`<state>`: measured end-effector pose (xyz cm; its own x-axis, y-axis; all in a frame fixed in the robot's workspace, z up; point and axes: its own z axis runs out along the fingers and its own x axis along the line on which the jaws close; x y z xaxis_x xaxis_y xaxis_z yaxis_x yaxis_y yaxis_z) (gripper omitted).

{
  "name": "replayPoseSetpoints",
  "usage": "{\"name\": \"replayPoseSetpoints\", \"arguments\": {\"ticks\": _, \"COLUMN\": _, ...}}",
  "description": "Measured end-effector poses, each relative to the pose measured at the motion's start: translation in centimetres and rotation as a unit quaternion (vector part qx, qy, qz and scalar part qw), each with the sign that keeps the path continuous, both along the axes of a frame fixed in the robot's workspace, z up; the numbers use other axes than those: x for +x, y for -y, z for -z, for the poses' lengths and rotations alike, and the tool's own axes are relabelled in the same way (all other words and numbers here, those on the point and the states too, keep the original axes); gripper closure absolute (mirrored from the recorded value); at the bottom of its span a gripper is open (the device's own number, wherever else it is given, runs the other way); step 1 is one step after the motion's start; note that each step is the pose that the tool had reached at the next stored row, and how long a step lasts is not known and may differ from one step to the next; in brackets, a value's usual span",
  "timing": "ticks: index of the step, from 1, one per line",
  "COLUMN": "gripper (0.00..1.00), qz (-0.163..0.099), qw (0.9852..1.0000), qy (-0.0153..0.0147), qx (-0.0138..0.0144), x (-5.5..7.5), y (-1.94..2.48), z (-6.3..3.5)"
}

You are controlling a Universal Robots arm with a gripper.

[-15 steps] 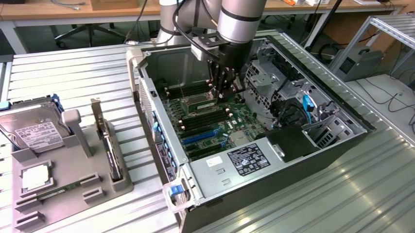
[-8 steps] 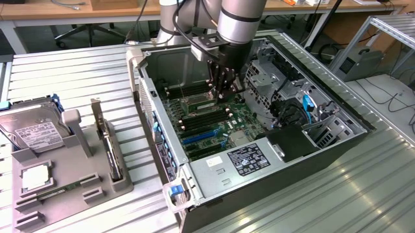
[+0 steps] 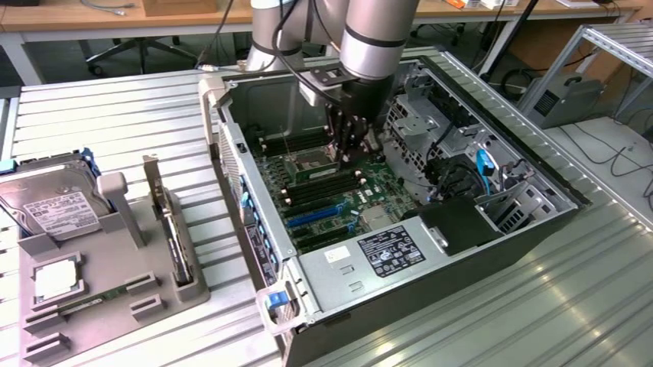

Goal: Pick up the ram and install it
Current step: 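Insert the ram into the slot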

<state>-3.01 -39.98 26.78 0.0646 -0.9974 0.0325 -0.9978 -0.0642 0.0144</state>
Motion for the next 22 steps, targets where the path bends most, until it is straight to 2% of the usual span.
{"name": "replayPoseSetpoints", "arguments": {"ticks": 2, "gripper": 0.86, "qz": 0.0, "qw": 1.0, "qy": 0.0, "qx": -0.0013, "x": 0.0, "y": 0.0, "z": 0.33}}
{"name": "replayPoseSetpoints", "arguments": {"ticks": 6, "gripper": 0.86, "qz": 0.0, "qw": 1.0, "qy": 0.0, "qx": -0.0062, "x": 0.0, "y": 0.0, "z": 0.76}}
{"name": "replayPoseSetpoints", "arguments": {"ticks": 9, "gripper": 0.86, "qz": 0.0, "qw": 1.0, "qy": 0.0001, "qx": -0.0068, "x": 0.0, "y": 0.0, "z": 0.84}}
{"name": "replayPoseSetpoints", "arguments": {"ticks": 11, "gripper": 0.86, "qz": 0.0, "qw": 0.9999, "qy": 0.0001, "qx": -0.0105, "x": 0.0, "y": 0.0, "z": 1.19}}
{"name": "replayPoseSetpoints", "arguments": {"ticks": 12, "gripper": 0.86, "qz": 0.0, "qw": 0.9999, "qy": 0.0, "qx": -0.0113, "x": 0.0, "y": 0.0, "z": 1.34}}
{"name": "replayPoseSetpoints", "arguments": {"ticks": 22, "gripper": 0.86, "qz": 0.0, "qw": 0.9999, "qy": 0.0001, "qx": -0.0117, "x": 0.0, "y": 0.0, "z": 2.24}}
